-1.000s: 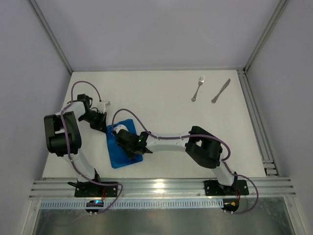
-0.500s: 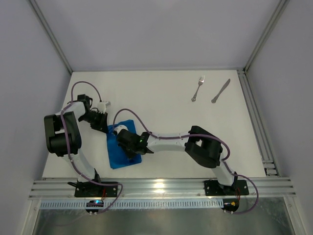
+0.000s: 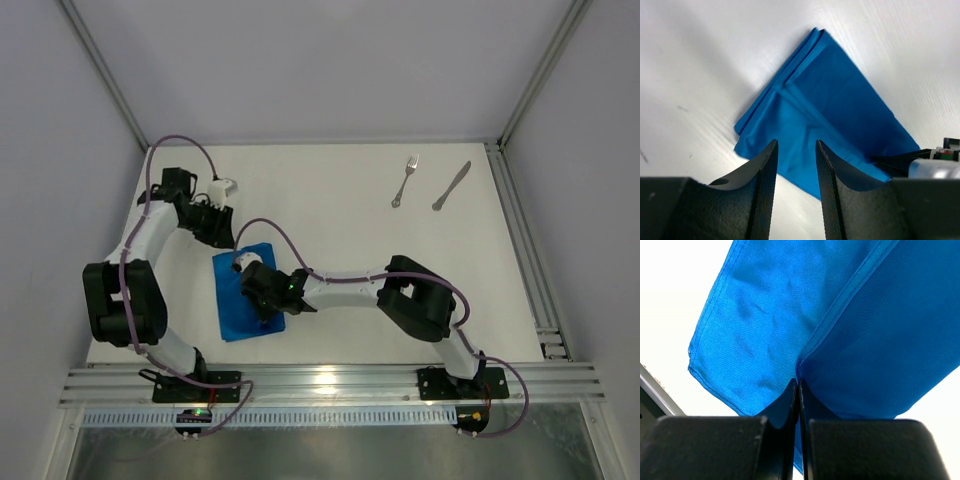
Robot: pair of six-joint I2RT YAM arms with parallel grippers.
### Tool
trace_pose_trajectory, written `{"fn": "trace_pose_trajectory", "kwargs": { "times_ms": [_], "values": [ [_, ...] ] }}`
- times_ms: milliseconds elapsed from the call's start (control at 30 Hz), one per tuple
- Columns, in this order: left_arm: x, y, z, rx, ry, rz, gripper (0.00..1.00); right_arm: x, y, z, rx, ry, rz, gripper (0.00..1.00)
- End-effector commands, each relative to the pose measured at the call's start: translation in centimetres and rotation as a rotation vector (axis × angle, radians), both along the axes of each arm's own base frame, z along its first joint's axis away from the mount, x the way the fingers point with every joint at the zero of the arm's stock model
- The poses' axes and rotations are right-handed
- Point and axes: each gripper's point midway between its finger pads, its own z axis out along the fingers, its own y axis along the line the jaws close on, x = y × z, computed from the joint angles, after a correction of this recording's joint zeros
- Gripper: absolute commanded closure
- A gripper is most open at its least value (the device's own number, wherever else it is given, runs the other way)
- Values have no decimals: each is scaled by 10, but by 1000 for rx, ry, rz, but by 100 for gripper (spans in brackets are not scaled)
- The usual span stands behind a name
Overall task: Fold the napkin into a case and place the utensils inside
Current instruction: Fold the lower triangle-folded napkin at the center of the board.
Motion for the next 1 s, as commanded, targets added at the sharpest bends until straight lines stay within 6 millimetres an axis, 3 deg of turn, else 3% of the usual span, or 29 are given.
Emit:
{"fn": "trace_pose_trajectory", "kwargs": {
  "times_ms": [0,267,500,667,700,833,967],
  "values": [
    [8,-19,2,-4,-13,-21,61,-4,-16,-14,-56,13,-4,96],
    [14,-54,-40,12,79,-90,63,-2,-17,-8,-48,-4,-8,96],
    [19,-50,-77,94,136,-70,71,-1,-20,-9,-53,-5,-11,94],
    [16,-46,-85,112,148,-66,80,-1,-23,1,-60,-26,-13,80],
    [17,-46,-85,111,142,-64,80,2,-23,10,-48,-41,-17,73],
    [17,-48,-82,102,132,-67,81,5,-27,39,-50,-91,1,61],
    [16,-49,-82,96,133,-73,82,3,-24,73,4,-140,20,57]
  ]
}}
